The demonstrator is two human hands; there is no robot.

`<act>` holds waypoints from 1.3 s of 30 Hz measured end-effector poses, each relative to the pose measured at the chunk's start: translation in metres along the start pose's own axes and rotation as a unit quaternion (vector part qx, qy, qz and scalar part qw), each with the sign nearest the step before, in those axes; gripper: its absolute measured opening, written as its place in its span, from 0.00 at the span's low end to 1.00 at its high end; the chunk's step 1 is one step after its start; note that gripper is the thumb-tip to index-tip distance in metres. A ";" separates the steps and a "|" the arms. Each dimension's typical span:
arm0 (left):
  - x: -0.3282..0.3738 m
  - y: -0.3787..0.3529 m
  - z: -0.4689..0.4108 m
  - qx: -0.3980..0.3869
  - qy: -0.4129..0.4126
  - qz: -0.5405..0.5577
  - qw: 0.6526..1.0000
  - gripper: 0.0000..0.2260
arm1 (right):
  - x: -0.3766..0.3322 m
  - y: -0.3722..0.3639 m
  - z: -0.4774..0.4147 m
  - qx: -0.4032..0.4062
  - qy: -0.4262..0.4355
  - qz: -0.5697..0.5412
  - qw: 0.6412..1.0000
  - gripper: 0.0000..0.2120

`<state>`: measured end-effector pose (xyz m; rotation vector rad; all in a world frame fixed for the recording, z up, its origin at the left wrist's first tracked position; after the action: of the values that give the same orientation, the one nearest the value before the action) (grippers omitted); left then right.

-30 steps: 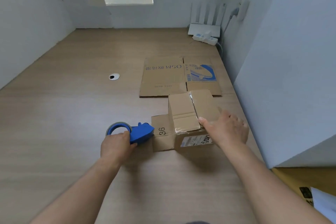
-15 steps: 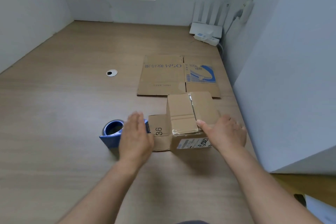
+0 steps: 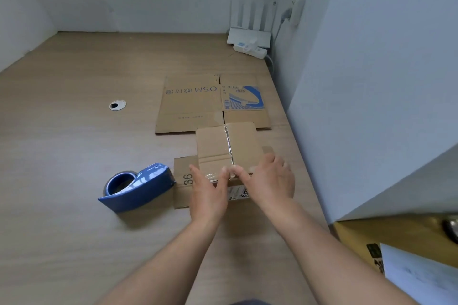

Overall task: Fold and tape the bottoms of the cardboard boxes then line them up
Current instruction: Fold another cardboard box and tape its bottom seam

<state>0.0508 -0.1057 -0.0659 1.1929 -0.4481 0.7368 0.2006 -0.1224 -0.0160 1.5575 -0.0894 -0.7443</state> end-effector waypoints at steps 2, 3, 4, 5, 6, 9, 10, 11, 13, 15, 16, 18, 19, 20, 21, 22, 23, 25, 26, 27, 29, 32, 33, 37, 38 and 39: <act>-0.002 -0.001 -0.002 0.020 -0.004 0.012 1.000 0.32 | 0.008 -0.003 -0.004 0.008 0.016 -0.041 0.999 0.32; -0.005 0.000 -0.003 0.027 -0.007 0.022 0.999 0.30 | 0.014 -0.004 -0.006 0.009 0.025 -0.078 0.997 0.26; -0.008 0.001 -0.005 0.038 -0.014 0.034 0.999 0.28 | 0.021 -0.004 -0.007 0.009 0.032 -0.125 0.992 0.19; -0.010 0.003 -0.006 0.039 -0.016 0.048 0.998 0.26 | 0.028 -0.003 -0.008 0.010 0.036 -0.172 0.984 0.14; -0.011 0.003 -0.007 0.038 -0.017 0.059 0.997 0.25 | 0.033 -0.002 -0.009 0.008 0.040 -0.207 0.977 0.12; -0.011 0.004 -0.008 0.007 -0.029 0.053 0.998 0.29 | 0.039 0.003 -0.013 -0.021 0.051 -0.213 0.975 0.17; -0.009 0.004 -0.008 -0.005 -0.039 0.027 0.999 0.34 | 0.036 0.004 -0.013 -0.037 0.058 -0.177 0.982 0.21; -0.007 0.005 -0.007 -0.013 -0.048 -0.009 0.999 0.40 | 0.032 0.004 -0.013 -0.051 0.065 -0.124 0.989 0.27; -0.004 0.006 -0.008 -0.015 -0.057 -0.087 0.994 0.46 | 0.026 0.003 -0.012 -0.058 0.083 -0.037 0.994 0.35; -0.005 0.007 -0.011 -0.008 -0.069 -0.131 0.989 0.45 | 0.025 0.004 -0.013 -0.050 0.117 -0.034 0.991 0.31; -0.005 0.010 -0.012 -0.007 -0.086 -0.145 0.986 0.43 | 0.026 0.004 -0.014 -0.058 0.134 -0.047 0.988 0.28; -0.013 0.013 -0.018 -0.024 -0.123 -0.158 0.980 0.38 | 0.034 0.001 -0.016 -0.087 0.158 -0.082 0.980 0.22; -0.018 0.015 -0.020 -0.042 -0.137 -0.142 0.980 0.35 | 0.037 0.000 -0.017 -0.099 0.165 -0.107 0.975 0.19; -0.022 0.015 -0.021 -0.067 -0.146 -0.113 0.981 0.32 | 0.038 0.001 -0.016 -0.103 0.171 -0.138 0.970 0.17; -0.025 0.015 -0.021 -0.092 -0.153 -0.077 0.981 0.31 | 0.040 0.001 -0.015 -0.101 0.176 -0.169 0.964 0.15; -0.027 0.016 -0.020 -0.110 -0.156 -0.038 0.981 0.29 | 0.042 0.001 -0.013 -0.098 0.179 -0.197 0.959 0.14; -0.027 0.017 -0.017 -0.126 -0.158 0.000 0.979 0.28 | 0.044 0.002 -0.012 -0.096 0.179 -0.217 0.955 0.12; -0.024 0.021 -0.010 -0.136 -0.158 0.067 0.976 0.25 | 0.049 0.002 -0.012 -0.111 0.163 -0.244 0.949 0.10; -0.024 0.025 -0.008 -0.123 -0.151 0.089 0.977 0.23 | 0.051 0.001 -0.011 -0.134 0.149 -0.264 0.943 0.09; -0.025 0.032 -0.007 -0.083 -0.139 0.094 0.982 0.21 | 0.052 -0.001 -0.010 -0.165 0.133 -0.294 0.932 0.09; -0.026 0.051 -0.005 0.034 -0.107 0.047 0.993 0.12 | 0.050 -0.004 -0.007 -0.221 0.094 -0.360 0.902 0.08; -0.023 0.059 -0.001 0.085 -0.089 0.043 0.991 0.02 | 0.043 -0.002 -0.011 -0.218 0.079 -0.381 0.895 0.09; -0.022 0.060 -0.001 0.081 -0.092 0.041 0.992 0.01 | 0.040 -0.002 -0.013 -0.210 0.086 -0.367 0.902 0.10; -0.025 0.062 -0.006 0.080 -0.101 0.056 0.990 0.05 | 0.032 -0.005 -0.020 -0.185 0.151 -0.244 0.940 0.16; -0.028 0.062 -0.008 0.086 -0.097 0.067 0.989 0.06 | 0.030 -0.005 -0.021 -0.172 0.179 -0.225 0.942 0.18; -0.032 0.062 -0.011 0.093 -0.095 0.074 0.988 0.06 | 0.028 -0.006 -0.021 -0.156 0.211 -0.206 0.943 0.18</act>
<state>-0.0161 -0.0926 -0.0494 1.4222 -0.6428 0.8095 0.2306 -0.1164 -0.0335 1.4085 0.6596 -0.6879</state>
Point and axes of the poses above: each hand's wrist, its own z-axis away from the middle knuckle, its own y-axis out of the back of the hand, x = y × z, the point moved 7 cm from there along -z, towards the middle knuckle, and after that the axes turned 12 degrees about -z, right-handed, at the moved point
